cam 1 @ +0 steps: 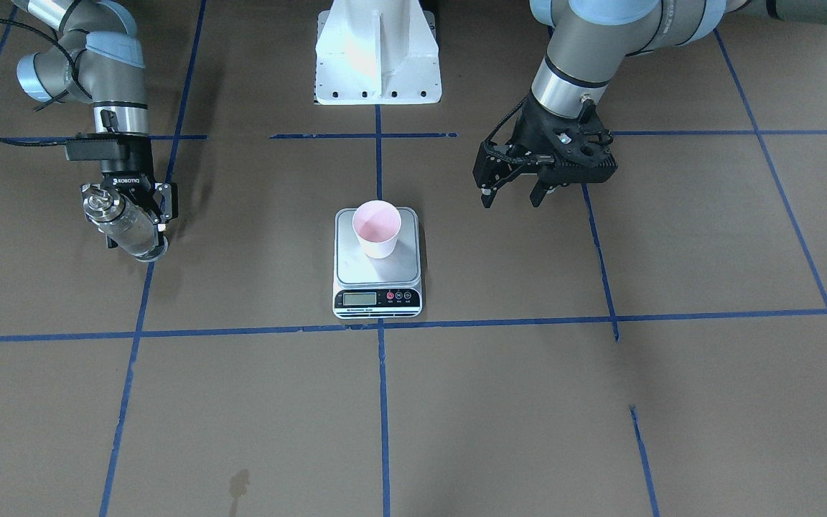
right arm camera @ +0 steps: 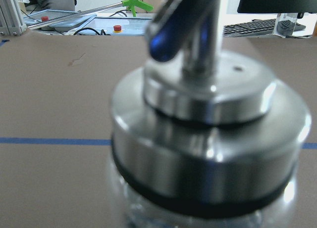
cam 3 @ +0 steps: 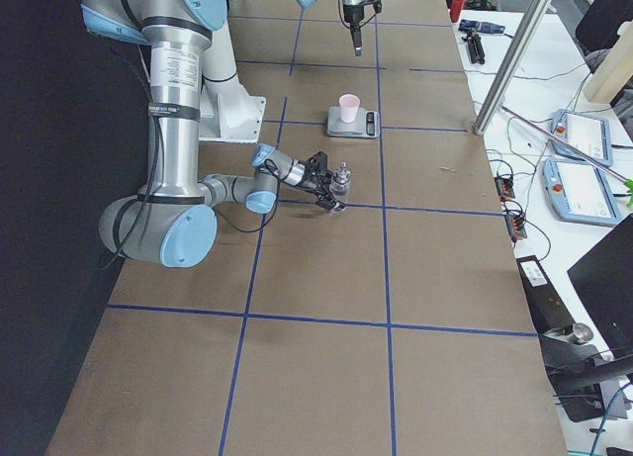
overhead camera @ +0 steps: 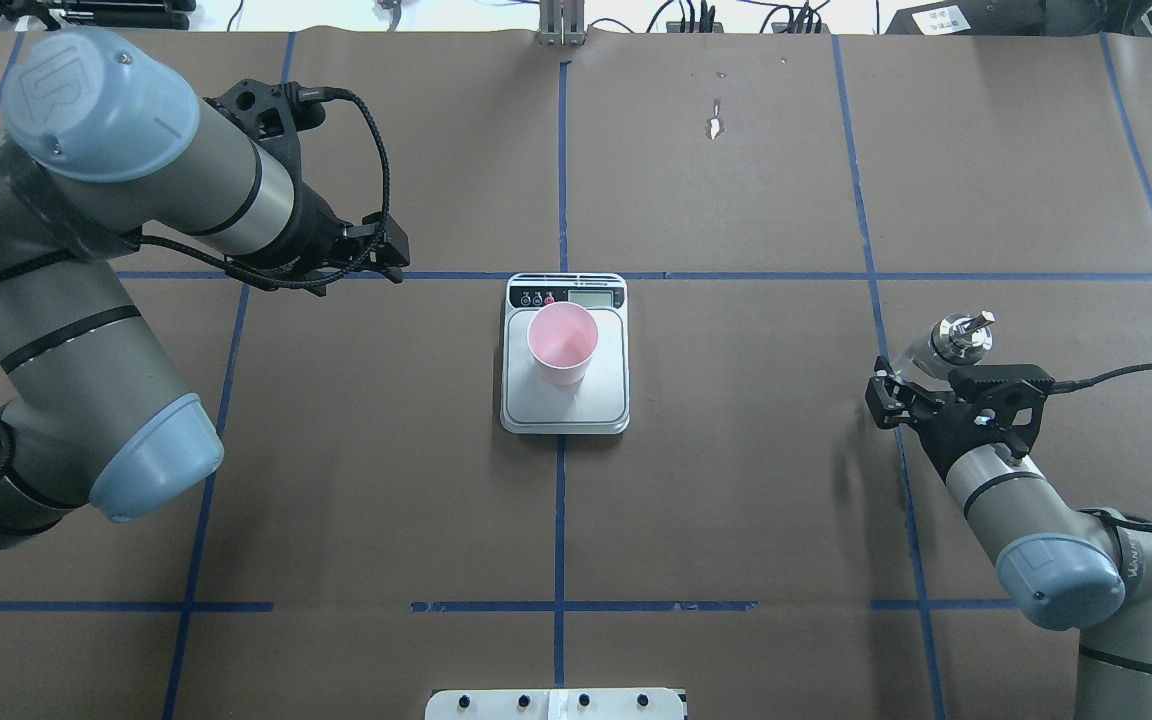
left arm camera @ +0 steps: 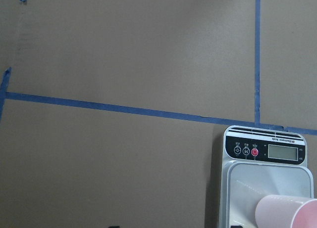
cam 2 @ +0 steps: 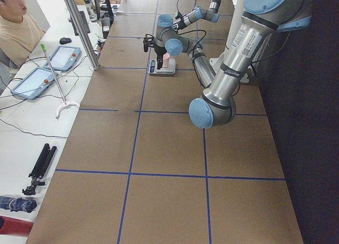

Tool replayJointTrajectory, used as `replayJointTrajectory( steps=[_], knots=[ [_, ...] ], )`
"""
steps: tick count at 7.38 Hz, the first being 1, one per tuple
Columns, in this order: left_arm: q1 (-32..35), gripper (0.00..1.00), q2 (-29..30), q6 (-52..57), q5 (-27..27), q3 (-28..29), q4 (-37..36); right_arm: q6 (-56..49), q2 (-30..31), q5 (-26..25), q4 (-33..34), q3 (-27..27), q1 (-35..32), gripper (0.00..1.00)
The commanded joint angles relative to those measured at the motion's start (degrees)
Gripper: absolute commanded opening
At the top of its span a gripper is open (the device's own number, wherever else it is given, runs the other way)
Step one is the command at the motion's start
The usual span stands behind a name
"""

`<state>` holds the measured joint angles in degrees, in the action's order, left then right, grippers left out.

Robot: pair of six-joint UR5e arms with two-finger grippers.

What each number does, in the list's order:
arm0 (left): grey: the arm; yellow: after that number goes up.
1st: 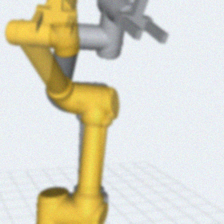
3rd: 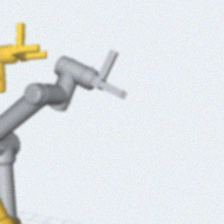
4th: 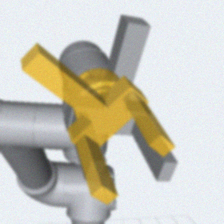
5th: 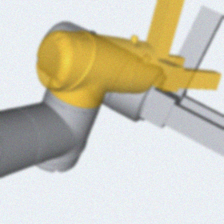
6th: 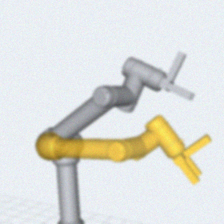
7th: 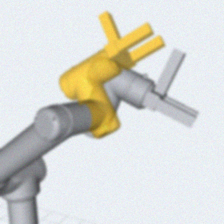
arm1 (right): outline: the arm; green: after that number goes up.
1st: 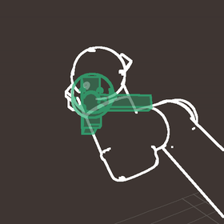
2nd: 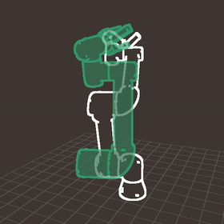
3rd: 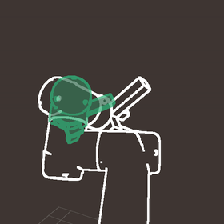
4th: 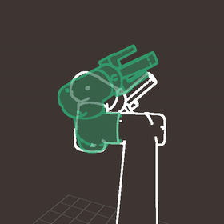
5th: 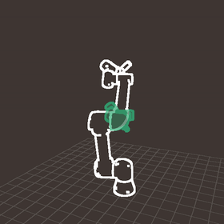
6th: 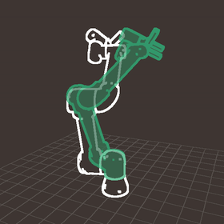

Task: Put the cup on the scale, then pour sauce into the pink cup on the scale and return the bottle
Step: 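Carry the bottle with the right gripper toward the pink cup on the scale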

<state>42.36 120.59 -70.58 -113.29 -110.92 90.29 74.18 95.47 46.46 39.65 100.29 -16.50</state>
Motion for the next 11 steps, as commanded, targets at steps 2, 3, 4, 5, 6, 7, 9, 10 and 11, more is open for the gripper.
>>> replayJointTrajectory(
  steps=[2, 3, 4, 5, 6, 7, 9, 10, 11],
  knots=[
    [0.0, 0.8, 0.26, -0.09, 0.0, -0.09, -0.29, -2.62, -0.46, -2.32, -0.1, 1.13, -0.02, 0.0],
    [0.0, 0.8, 0.35, -0.17, -0.09, -0.26, -0.29, -2.98, -0.64, -2.51, -0.1, 2.61, 0.07, 0.0],
    [0.09, 0.8, 0.35, -0.35, -0.18, -0.35, -0.29, -4.64, -1.68, -2.25, 0.08, 3.76, -0.11, 0.0],
    [0.43, 0.8, 0.35, -0.53, -0.18, -0.79, -0.2, -8.92, -5.17, -1.99, 0.77, 3.51, -1.5, 0.0],
    [1.57, 0.8, -0.35, 0.08, -0.09, -1.57, -0.03, -12.71, -8.25, -1.81, 3.04, 3.16, -2.21, 0.0],
    [2.71, 0.8, -0.88, 2.87, -0.09, -1.67, -0.11, -13.09, -11.94, 0.11, 9.33, 3.15, -2.74, 0.0],
    [5.0, 0.8, -3.51, 9.73, -0.18, -1.93, -0.02, -13.36, -21.69, 1.18, 27.66, 3.33, -3.54, 0.0],
    [5.88, 0.8, -5.69, 12.8, -0.18, -3.06, -0.02, -14.32, -25.39, 1.01, 35.42, 3.33, -3.54, 0.0],
    [6.76, 0.8, -7.89, 16.14, -0.09, -3.51, -0.02, -14.33, -26.99, 0.57, 42.81, 3.59, -3.36, 0.0]
  ],
)
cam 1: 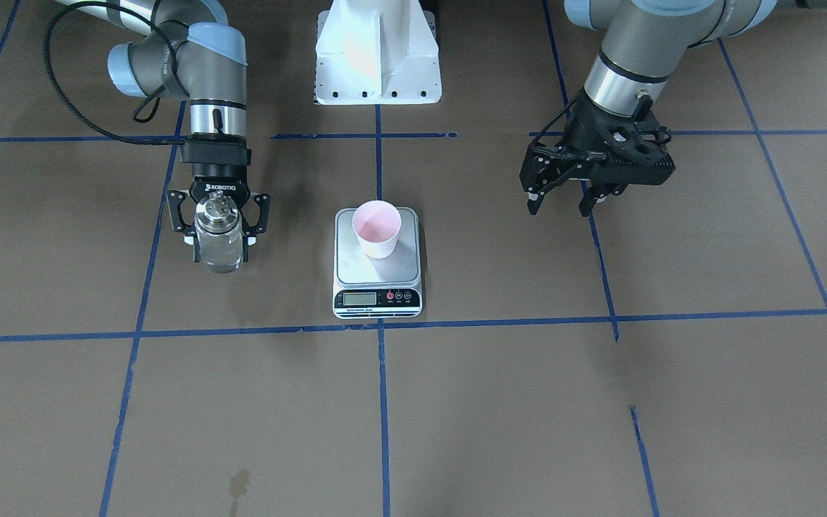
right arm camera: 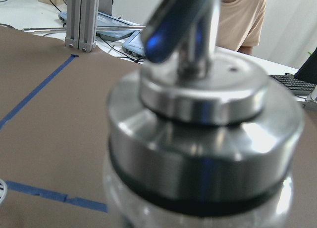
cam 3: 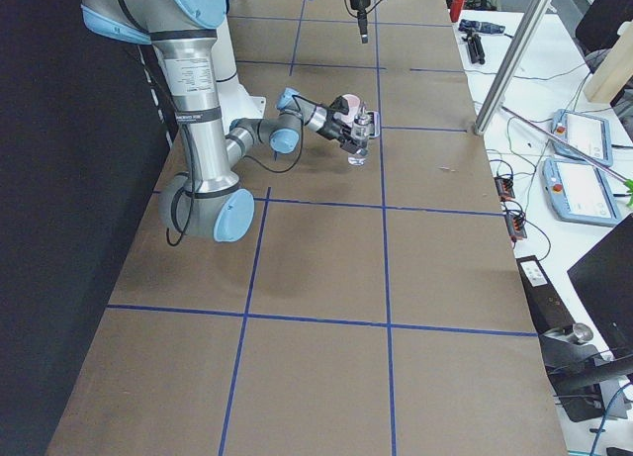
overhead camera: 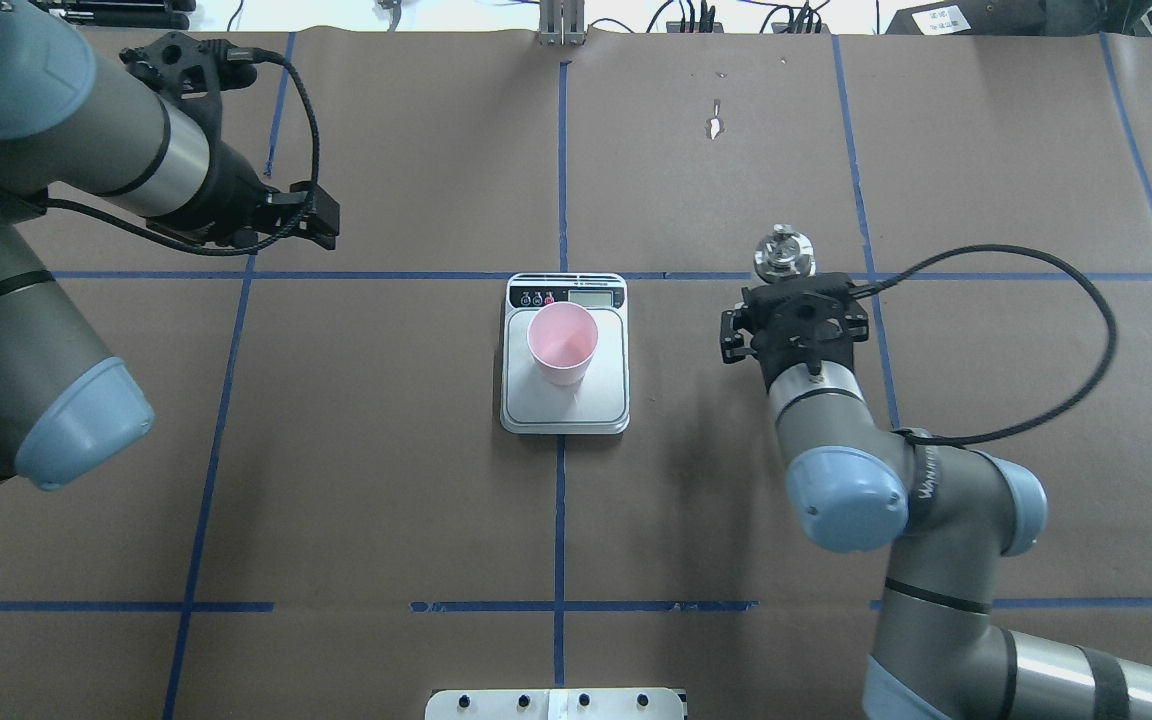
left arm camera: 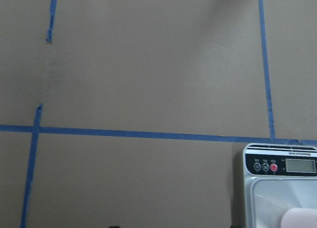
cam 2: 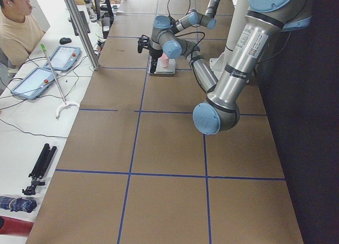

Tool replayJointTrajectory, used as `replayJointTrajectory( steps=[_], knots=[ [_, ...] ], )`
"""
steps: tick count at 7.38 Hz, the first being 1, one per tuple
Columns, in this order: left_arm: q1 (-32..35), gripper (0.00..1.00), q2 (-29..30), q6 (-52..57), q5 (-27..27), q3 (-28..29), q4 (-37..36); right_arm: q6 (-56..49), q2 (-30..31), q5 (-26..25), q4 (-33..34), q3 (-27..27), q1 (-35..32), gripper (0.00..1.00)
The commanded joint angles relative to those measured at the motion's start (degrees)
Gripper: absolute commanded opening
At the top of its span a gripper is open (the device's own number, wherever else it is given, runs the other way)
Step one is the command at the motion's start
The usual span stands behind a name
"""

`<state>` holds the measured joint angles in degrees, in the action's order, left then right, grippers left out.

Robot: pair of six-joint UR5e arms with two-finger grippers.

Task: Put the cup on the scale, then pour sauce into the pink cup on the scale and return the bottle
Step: 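Carry the bottle with the right gripper toward the pink cup on the scale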

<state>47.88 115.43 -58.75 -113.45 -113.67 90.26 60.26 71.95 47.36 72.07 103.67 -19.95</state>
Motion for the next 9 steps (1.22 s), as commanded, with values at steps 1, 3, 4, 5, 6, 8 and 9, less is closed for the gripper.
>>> replayJointTrajectory(
  steps=[1, 3, 4, 5, 6, 8, 9],
  knots=[
    [1.6, 0.8, -5.02, 8.27, -0.02, -0.85, 0.27, -0.41, -5.13, -2.08, 16.38, 0.48, 0.17, 0.0],
    [1.61, 0.81, -7.06, 11.2, 0.07, -1.12, 0.53, -0.49, -5.85, -5.07, 23.26, 0.57, 1.92, 0.0],
    [1.78, 0.82, -8.02, 12.08, 0.07, -1.12, 0.62, -0.5, -7.59, -6.3, 28.51, 0.66, 3.06, 0.0],
    [2.22, 0.83, -8.11, 12.52, 0.07, -0.94, 0.62, -0.67, -9.18, -7.71, 32.13, 0.66, 4.12, 0.0],
    [2.31, 0.83, -8.12, 12.61, 0.07, -0.85, 0.62, -1.11, -11.72, -7.98, 37.3, 0.48, 5.17, 0.0],
    [2.4, 0.83, -8.12, 12.53, 0.07, -0.59, 0.62, -3.56, -12.53, -9.2, 41.64, 0.05, 5.62, 0.0],
    [2.4, 0.83, -8.12, 12.52, 0.07, -0.59, 0.62, -5.05, -13.32, -10.26, 43.49, 0.04, 5.71, 0.0]
  ],
)
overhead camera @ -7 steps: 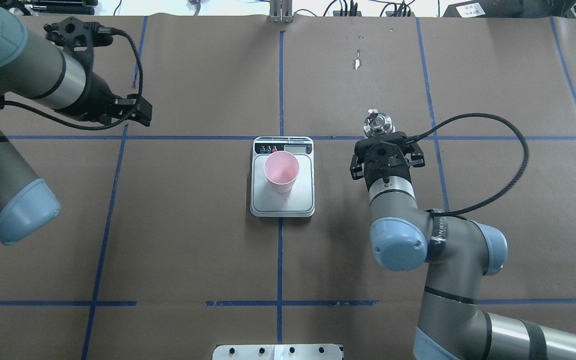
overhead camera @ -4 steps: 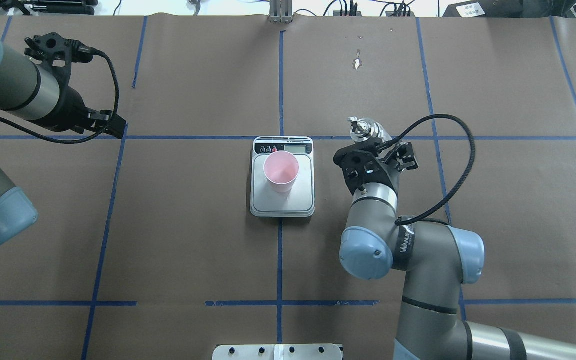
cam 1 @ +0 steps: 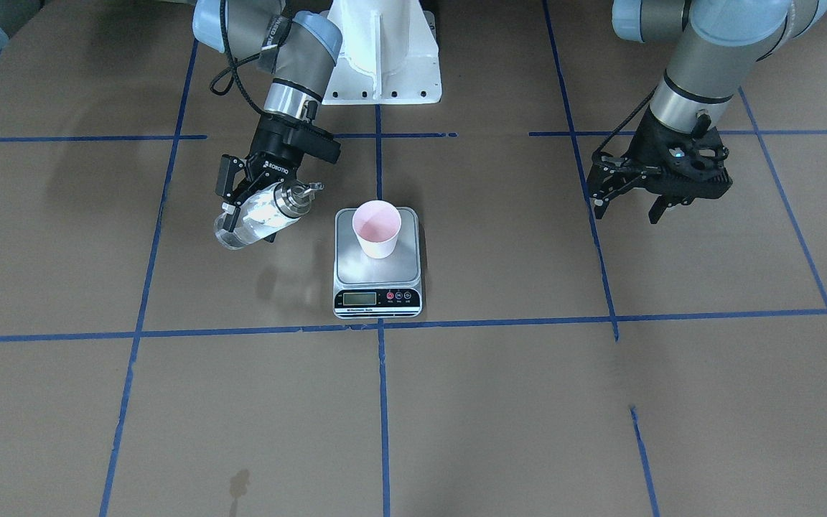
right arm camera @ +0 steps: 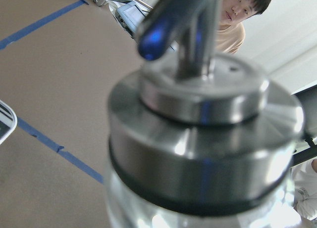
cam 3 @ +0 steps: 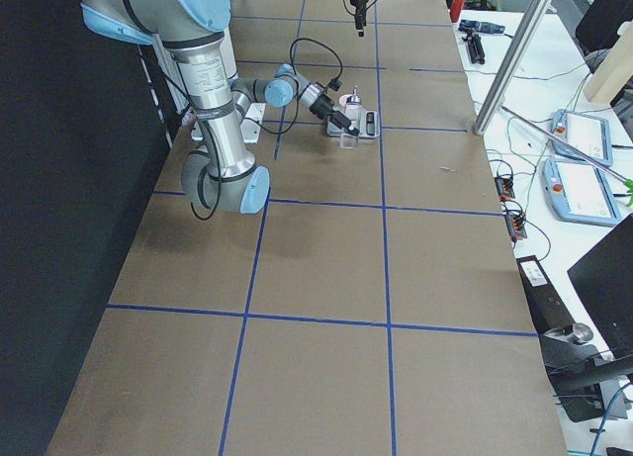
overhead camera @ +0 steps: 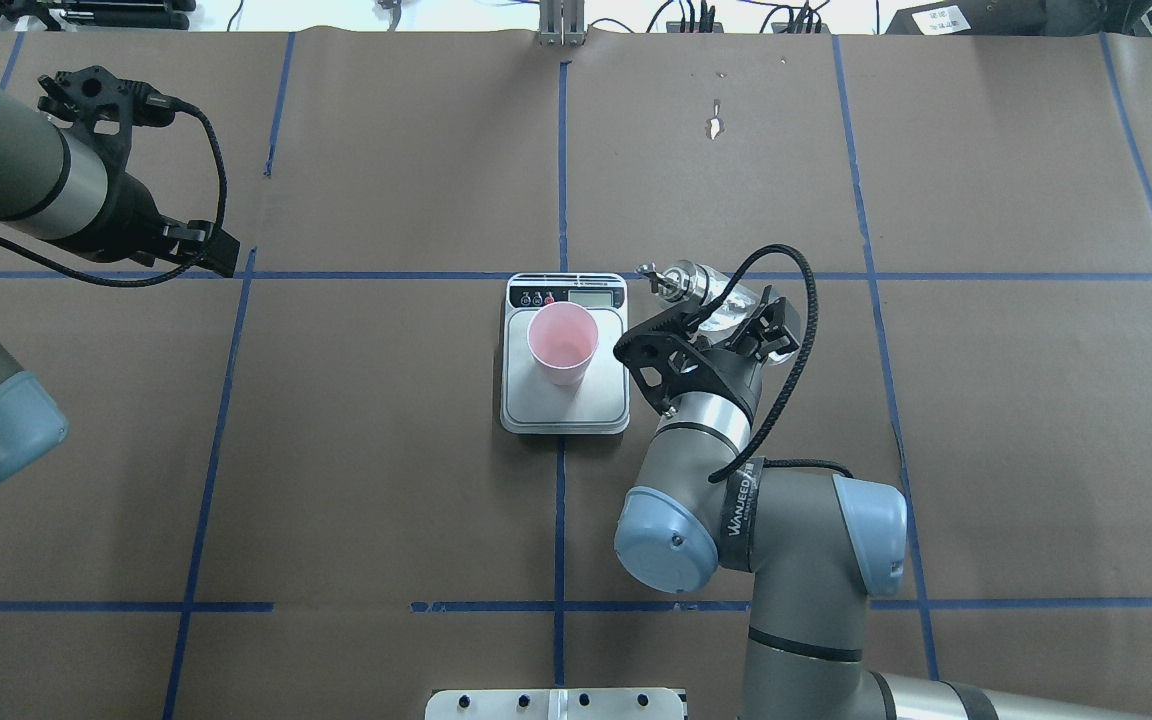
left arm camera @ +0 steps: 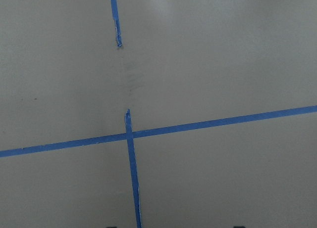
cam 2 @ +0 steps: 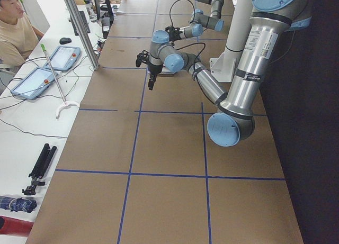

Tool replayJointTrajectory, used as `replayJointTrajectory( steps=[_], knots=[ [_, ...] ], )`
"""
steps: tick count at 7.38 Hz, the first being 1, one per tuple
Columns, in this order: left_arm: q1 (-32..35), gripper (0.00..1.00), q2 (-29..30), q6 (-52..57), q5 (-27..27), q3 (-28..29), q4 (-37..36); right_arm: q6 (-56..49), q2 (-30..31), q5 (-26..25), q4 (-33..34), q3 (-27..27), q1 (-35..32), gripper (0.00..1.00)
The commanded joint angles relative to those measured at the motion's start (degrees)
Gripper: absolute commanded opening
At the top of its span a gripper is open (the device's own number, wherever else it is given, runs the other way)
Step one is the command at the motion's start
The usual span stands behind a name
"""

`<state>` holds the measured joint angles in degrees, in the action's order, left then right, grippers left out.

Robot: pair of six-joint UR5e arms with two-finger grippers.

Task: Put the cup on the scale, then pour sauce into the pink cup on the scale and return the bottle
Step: 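Carry the bottle with the right gripper toward the pink cup on the scale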

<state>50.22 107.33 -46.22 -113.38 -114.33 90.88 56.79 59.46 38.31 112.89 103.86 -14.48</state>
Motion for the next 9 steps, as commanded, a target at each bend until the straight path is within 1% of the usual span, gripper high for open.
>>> replayJointTrajectory(
  steps=[1, 2, 4, 5, 7, 8, 9],
  knots=[
    [0.05, 0.83, -0.01, -0.02, -0.09, 0.07, 0.0, -2.03, -1.97, -1.48, 7.47, -0.24, 0.59, 0.0],
    [0.05, 0.83, -0.01, -0.02, -0.09, 0.07, 0.0, -2.12, -3.12, -2.09, 11.35, -0.24, 0.76, 0.0],
    [-0.04, 0.83, -0.01, -0.02, -0.09, 0.07, 0.0, -2.38, -3.56, -3.23, 15.33, -0.33, 0.94, 0.0],
    [-0.04, 0.83, -0.01, -0.02, -0.17, 0.16, 0.0, -2.65, -3.57, -3.93, 16.65, -0.76, 0.94, 0.0],
    [0.05, 0.83, -0.01, -0.1, -0.17, 0.07, 0.0, -3.97, -3.74, -5.08, 17.28, -2.08, 0.94, 0.0],
    [0.05, 0.83, -0.01, -0.1, -0.17, 0.16, 0.0, -3.97, -5.66, -5.95, 17.45, -5.13, 0.94, 0.0],
    [0.05, 0.83, 0.08, -0.19, -0.17, 0.16, 0.0, -3.97, -6.2, -6.05, 19.37, -5.86, 0.94, 0.0]
  ],
)
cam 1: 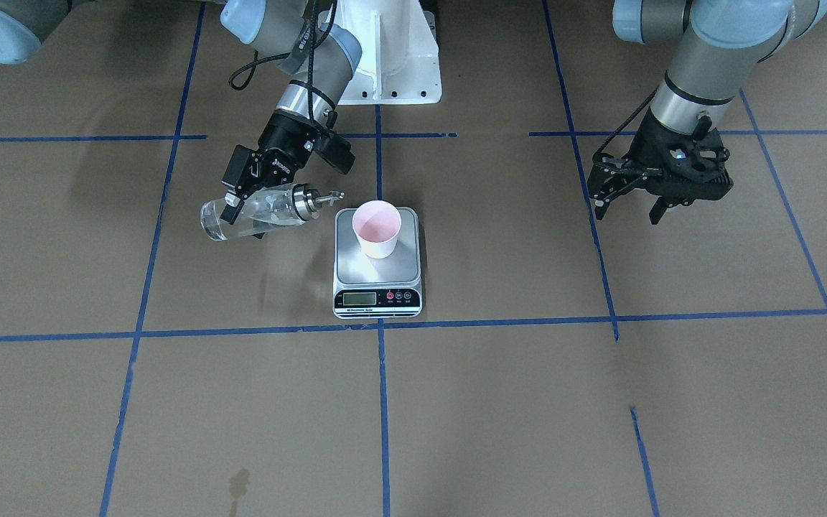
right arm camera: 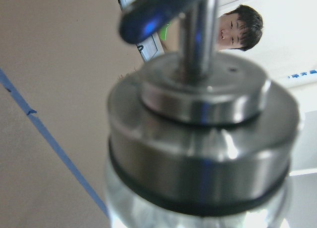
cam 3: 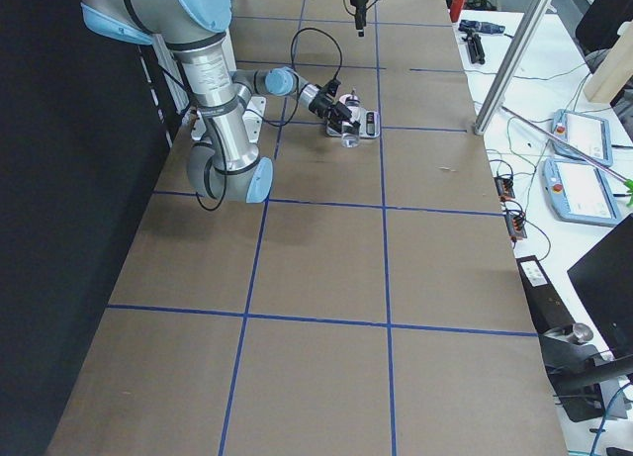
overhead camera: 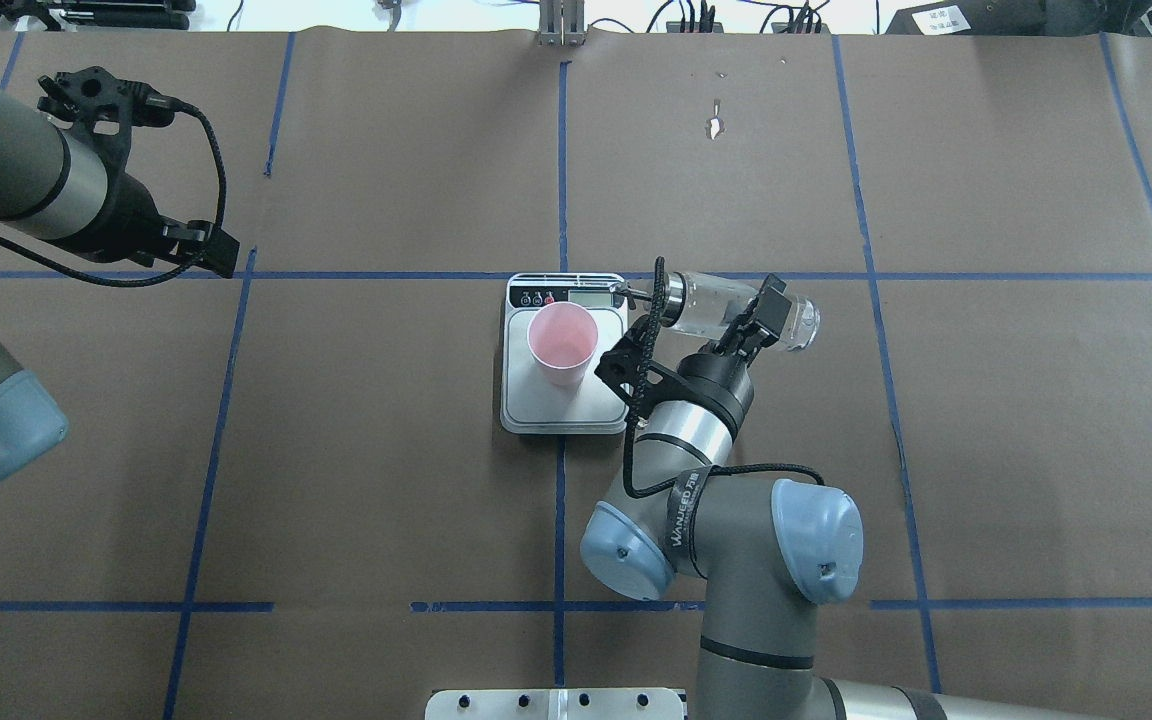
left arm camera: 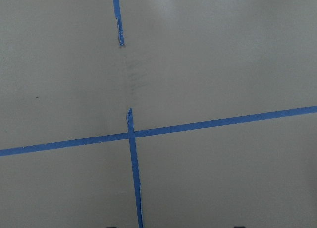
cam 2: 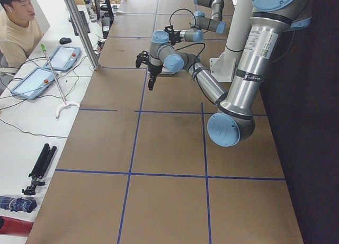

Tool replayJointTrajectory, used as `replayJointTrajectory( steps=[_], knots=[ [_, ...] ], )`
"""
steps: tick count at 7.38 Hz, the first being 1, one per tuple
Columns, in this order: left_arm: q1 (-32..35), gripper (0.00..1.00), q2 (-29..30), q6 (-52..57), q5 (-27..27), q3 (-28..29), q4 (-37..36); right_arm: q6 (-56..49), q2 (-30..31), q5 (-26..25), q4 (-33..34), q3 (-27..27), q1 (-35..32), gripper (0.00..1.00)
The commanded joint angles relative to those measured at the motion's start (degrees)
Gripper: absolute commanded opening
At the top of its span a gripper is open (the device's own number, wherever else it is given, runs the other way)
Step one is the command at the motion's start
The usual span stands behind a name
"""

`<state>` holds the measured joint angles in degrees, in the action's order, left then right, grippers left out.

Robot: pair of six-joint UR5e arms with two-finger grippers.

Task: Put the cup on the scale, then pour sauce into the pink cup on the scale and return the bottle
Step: 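Tilt the bottle spout down over the pink cup with the right gripper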

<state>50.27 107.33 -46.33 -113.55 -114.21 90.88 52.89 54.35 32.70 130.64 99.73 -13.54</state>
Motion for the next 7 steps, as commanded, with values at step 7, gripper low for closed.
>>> replayJointTrajectory(
  steps=[7],
  knots=[
    [0.01, 0.84, 0.25, -0.68, -0.26, -0.49, 0.0, 0.02, -3.37, -2.02, 14.53, -1.73, -0.08, 0.0]
  ],
)
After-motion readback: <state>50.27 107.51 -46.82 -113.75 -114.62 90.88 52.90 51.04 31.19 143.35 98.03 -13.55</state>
